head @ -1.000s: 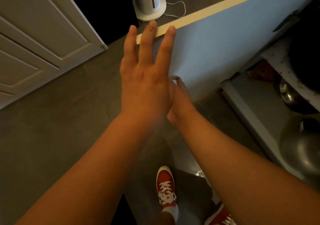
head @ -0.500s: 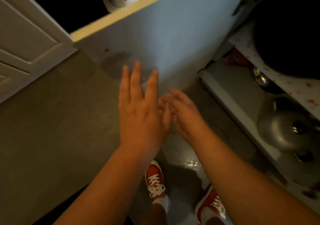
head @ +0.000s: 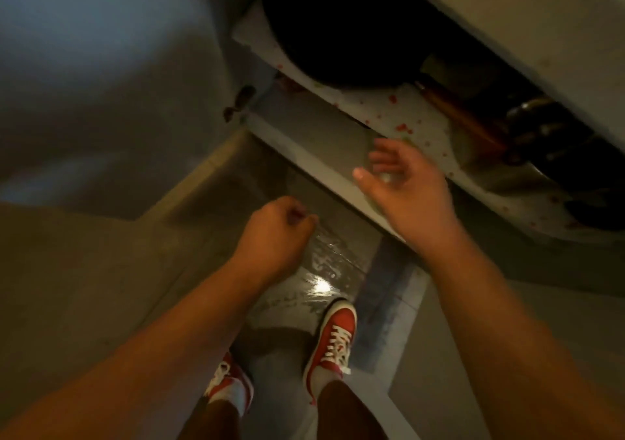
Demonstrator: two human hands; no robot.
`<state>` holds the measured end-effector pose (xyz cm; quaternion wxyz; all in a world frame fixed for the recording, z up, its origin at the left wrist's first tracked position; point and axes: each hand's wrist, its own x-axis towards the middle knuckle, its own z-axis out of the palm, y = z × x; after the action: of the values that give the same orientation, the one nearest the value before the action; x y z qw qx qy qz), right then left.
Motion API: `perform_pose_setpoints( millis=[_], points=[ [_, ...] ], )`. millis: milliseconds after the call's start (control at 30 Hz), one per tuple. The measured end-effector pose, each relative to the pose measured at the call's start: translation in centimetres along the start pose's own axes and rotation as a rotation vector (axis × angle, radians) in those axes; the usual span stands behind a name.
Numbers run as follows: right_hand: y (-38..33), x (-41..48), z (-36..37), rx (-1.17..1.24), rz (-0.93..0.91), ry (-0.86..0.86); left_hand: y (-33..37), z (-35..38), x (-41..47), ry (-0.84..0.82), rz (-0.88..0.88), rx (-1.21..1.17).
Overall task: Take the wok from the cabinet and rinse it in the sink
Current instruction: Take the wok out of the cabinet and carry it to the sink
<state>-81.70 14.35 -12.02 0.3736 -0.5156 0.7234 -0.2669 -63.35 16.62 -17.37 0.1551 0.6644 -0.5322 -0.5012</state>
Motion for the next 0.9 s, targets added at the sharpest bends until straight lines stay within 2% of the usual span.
perform_pose_setpoints(
  millis=[67, 233, 533, 667, 800, 900],
  points=[
    [1.6, 1.0, -4.0, -0.138, 0.009, 0.058, 2.2, 2.3, 0.5, -0.092, 0.048, 0.044],
    [5.6, 3.8, -10.3, -0.309, 0.193, 0.150, 6.3, 6.2, 2.5, -0.182, 0.074, 0.111],
    [8.3, 3.8, -11.7, -0.281, 0.258, 0.136, 10.4, 10.8, 5.6, -0.209, 0.145, 0.121],
    [7.9, 2.6, -10.8, -0.238, 0.236, 0.169, 11.1, 12.1, 6.9, -0.176, 0.030, -0.114],
    [7.3, 0.3, -8.9, -0.223, 0.172, 0.183, 12.6, 12.2, 8.1, -0.072, -0.124, -0.407],
    [6.6, -1.8, -7.0, -0.184, 0.148, 0.211, 13.3, 11.7, 8.9, -0.037, -0.160, -0.531]
  ],
)
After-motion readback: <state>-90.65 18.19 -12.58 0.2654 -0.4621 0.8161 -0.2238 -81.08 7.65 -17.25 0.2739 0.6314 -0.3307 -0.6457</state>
